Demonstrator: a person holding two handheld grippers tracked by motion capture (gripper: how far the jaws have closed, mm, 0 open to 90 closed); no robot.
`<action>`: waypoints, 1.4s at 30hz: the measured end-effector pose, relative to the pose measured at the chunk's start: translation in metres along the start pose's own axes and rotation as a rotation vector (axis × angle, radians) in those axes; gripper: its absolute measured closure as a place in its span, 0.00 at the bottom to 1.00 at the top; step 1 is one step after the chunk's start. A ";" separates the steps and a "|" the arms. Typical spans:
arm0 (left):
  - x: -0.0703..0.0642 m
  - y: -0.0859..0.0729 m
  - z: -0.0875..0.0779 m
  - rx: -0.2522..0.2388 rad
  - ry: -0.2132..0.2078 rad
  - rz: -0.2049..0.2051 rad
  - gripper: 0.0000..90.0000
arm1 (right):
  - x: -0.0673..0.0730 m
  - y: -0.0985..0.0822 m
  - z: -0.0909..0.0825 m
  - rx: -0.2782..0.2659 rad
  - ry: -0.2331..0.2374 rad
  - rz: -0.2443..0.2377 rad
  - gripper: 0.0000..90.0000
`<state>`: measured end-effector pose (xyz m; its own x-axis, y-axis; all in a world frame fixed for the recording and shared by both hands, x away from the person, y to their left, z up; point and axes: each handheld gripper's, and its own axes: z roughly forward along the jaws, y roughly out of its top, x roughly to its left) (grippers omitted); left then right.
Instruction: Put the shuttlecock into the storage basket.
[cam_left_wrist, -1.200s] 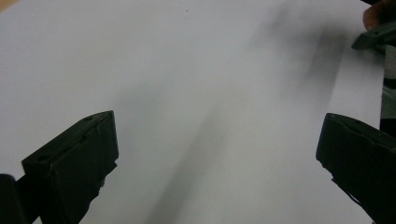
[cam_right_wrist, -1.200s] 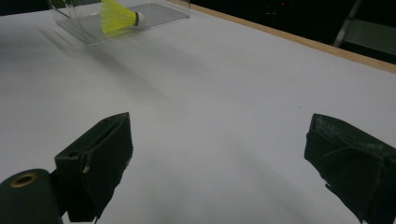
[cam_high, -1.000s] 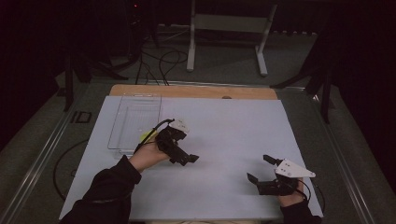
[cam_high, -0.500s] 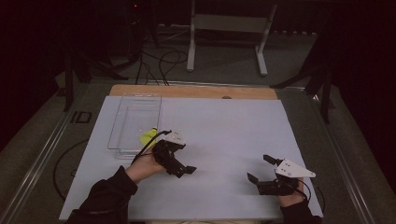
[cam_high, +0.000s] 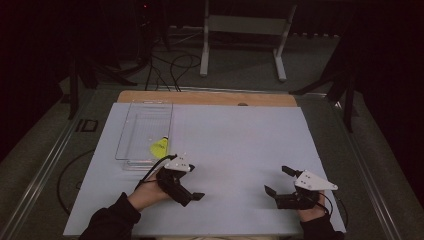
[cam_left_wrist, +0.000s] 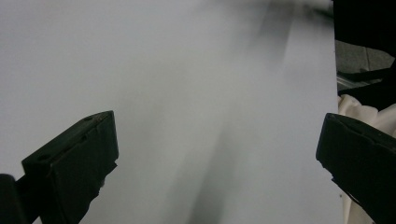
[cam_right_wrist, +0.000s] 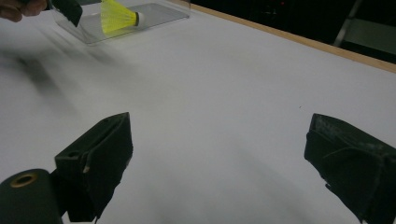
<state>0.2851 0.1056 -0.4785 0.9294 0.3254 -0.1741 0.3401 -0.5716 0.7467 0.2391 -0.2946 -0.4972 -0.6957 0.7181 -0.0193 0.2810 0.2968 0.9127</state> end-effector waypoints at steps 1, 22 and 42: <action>-0.001 -0.003 0.000 -0.001 0.004 0.000 0.00 | 0.000 0.000 0.000 0.000 0.000 -0.002 0.09; -0.008 -0.054 -0.027 -0.046 0.005 -0.034 0.00 | 0.000 0.000 0.001 0.005 0.006 -0.004 0.09; -0.006 -0.085 -0.045 -0.095 0.113 -0.070 0.00 | 0.000 -0.001 0.001 0.006 0.007 -0.007 0.09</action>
<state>0.2445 0.1862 -0.5126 0.8802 0.4473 -0.1585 0.3832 -0.4730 0.7934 0.2395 -0.2940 -0.4983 -0.7025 0.7114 -0.0228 0.2803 0.3060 0.9098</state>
